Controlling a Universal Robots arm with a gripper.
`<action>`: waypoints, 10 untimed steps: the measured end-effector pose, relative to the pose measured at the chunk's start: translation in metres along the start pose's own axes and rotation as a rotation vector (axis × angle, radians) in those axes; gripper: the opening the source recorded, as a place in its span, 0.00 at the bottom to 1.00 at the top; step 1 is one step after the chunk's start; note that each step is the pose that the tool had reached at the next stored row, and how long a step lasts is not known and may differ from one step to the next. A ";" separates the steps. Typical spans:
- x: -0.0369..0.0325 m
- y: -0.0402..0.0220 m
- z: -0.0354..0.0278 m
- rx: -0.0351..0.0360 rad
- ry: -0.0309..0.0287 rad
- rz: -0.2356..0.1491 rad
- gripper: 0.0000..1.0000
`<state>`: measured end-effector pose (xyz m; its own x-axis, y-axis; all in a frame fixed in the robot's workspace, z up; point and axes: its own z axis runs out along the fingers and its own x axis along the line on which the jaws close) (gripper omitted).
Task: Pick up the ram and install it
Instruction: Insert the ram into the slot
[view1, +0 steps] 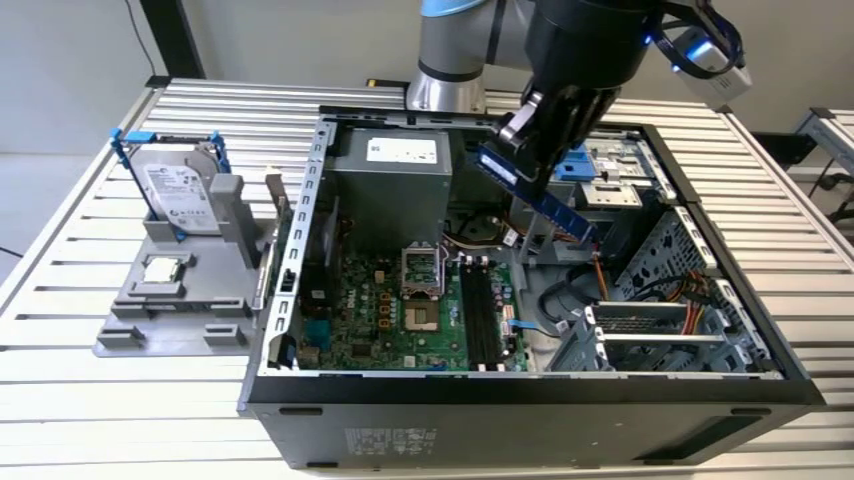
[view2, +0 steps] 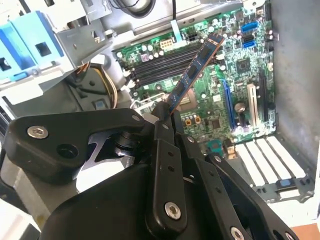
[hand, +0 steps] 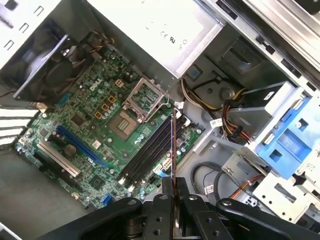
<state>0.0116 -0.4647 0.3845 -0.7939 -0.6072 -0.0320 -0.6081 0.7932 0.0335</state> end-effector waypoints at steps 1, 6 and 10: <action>0.0000 0.0000 0.0000 0.0004 -0.0004 0.013 0.00; 0.0001 -0.0001 0.0000 0.0031 -0.0031 0.095 0.00; 0.0001 -0.0002 0.0000 0.0049 -0.0048 0.148 0.00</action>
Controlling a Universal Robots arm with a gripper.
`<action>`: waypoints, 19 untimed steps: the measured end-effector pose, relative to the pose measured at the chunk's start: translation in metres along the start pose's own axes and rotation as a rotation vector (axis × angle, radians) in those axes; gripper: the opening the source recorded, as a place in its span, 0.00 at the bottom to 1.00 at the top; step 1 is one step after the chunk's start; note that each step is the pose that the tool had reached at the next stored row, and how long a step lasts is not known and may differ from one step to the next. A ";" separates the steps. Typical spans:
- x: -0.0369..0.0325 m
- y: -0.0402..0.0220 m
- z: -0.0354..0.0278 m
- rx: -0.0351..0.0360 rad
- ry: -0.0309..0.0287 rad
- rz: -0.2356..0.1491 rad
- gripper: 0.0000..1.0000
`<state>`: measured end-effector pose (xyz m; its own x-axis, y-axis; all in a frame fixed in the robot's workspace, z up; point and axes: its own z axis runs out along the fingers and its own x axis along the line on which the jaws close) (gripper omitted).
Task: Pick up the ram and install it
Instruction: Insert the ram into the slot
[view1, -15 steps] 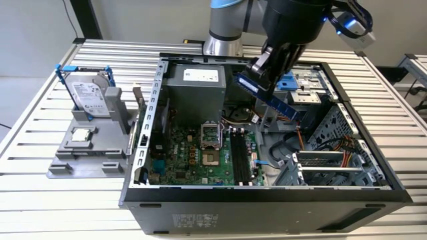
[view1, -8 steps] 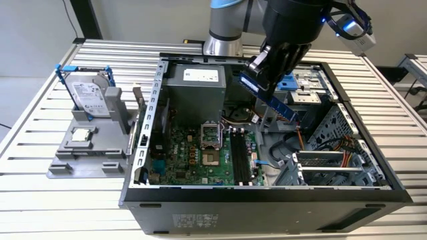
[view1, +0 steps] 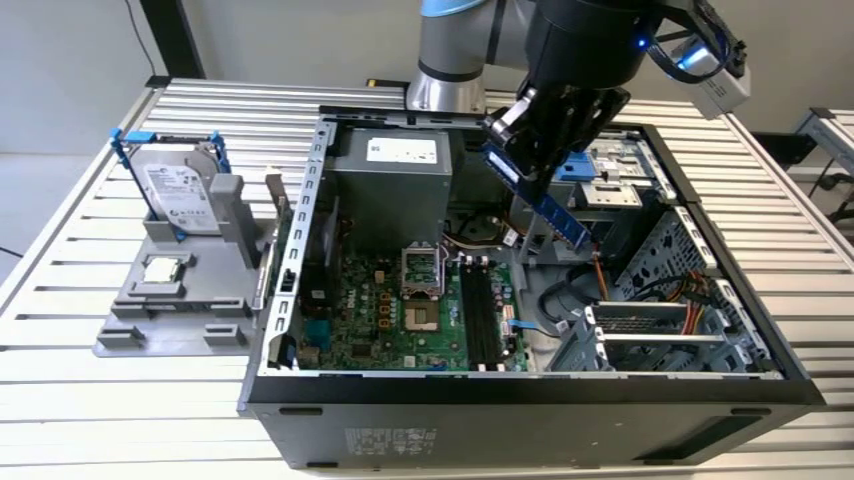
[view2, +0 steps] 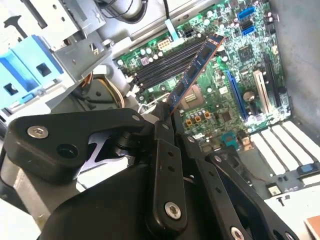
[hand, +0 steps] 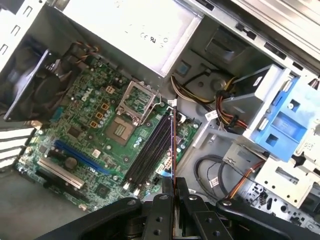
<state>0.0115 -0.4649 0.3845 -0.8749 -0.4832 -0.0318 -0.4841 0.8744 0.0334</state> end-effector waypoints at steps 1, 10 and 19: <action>0.0000 0.0000 0.0000 0.0004 -0.0005 0.012 0.00; 0.0001 -0.0001 0.0000 0.0043 -0.0044 0.131 0.00; 0.0001 -0.0002 0.0000 0.0085 -0.0087 0.261 0.00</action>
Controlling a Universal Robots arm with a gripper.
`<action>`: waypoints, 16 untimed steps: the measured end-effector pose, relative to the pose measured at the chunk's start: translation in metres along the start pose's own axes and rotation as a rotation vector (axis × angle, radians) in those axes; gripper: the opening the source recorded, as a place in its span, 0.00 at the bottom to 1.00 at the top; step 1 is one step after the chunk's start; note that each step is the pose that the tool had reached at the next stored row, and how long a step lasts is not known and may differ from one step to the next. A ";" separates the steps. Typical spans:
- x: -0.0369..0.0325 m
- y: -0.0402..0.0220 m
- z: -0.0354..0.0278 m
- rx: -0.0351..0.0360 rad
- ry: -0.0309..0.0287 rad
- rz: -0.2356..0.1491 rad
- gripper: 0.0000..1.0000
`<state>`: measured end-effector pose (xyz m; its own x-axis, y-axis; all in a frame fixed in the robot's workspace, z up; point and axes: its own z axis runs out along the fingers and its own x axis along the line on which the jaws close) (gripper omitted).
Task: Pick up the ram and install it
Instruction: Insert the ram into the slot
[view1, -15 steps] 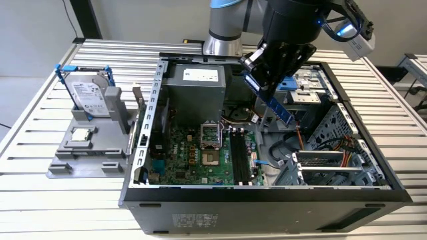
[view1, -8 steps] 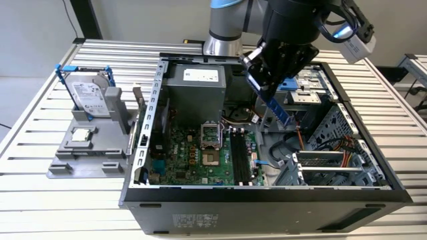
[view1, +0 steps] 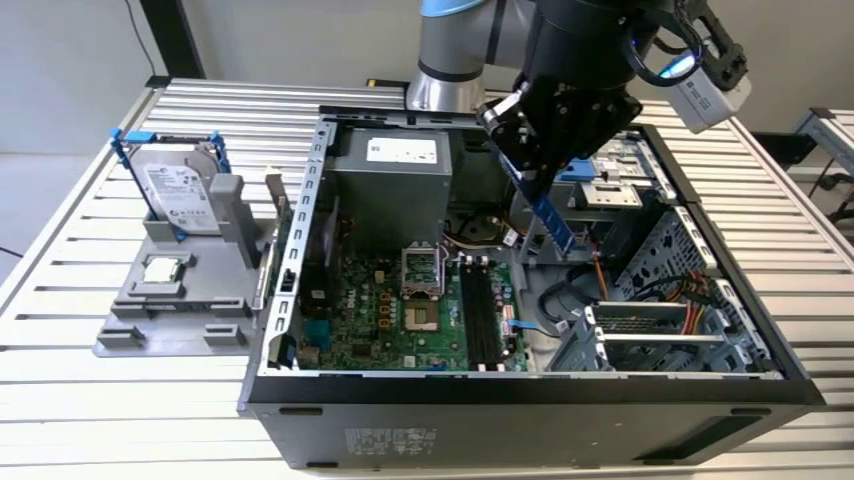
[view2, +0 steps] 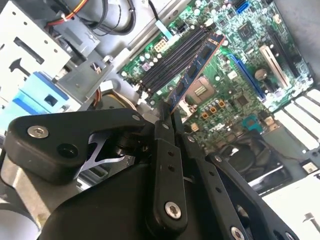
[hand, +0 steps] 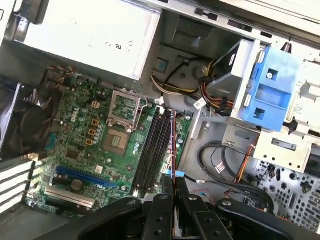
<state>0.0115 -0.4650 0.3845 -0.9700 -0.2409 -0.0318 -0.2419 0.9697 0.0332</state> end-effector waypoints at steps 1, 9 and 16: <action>0.0000 0.0000 0.0000 0.0005 -0.0005 0.014 0.00; 0.0000 0.0000 0.0000 0.0043 -0.0043 0.131 0.00; 0.0000 0.0000 0.0001 0.0072 -0.0073 0.223 0.00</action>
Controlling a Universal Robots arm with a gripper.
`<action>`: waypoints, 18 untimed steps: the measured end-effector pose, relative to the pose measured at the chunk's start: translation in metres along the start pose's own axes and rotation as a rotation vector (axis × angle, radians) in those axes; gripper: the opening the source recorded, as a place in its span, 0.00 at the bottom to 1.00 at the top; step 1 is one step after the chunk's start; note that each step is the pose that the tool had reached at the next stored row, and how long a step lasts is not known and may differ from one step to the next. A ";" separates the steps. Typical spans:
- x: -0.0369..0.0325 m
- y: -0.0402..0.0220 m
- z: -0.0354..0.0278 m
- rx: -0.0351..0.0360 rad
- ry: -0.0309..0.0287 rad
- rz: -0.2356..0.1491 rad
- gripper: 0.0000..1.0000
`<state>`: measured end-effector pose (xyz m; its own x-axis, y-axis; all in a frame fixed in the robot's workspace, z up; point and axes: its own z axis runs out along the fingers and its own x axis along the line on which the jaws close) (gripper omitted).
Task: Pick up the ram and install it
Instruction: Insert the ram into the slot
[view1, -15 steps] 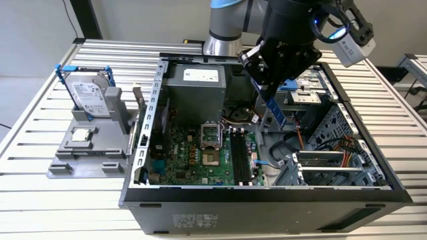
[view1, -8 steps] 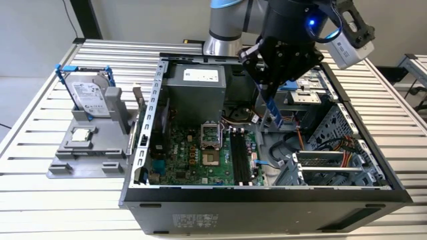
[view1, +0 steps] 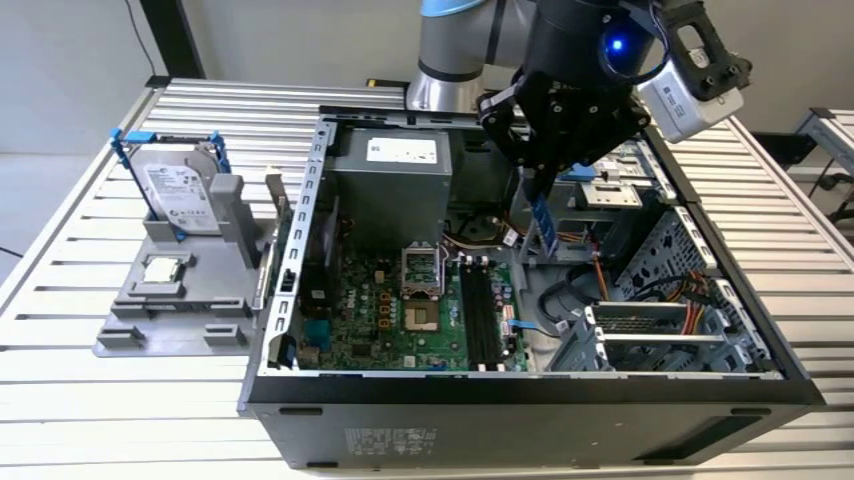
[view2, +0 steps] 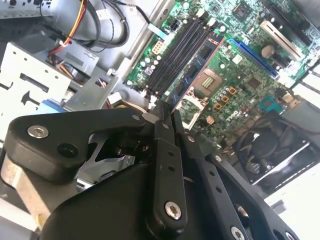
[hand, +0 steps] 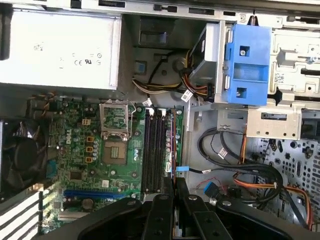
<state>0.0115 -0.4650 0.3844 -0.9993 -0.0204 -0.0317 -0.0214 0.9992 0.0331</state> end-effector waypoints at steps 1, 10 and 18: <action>0.0000 0.0000 0.0000 0.0002 -0.0002 0.006 0.00; -0.0021 -0.0001 0.0015 0.0004 -0.0004 0.013 0.00; -0.0077 -0.0003 0.0066 0.0007 -0.0003 0.013 0.00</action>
<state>0.0194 -0.4650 0.3780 -0.9995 -0.0078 -0.0316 -0.0088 0.9994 0.0329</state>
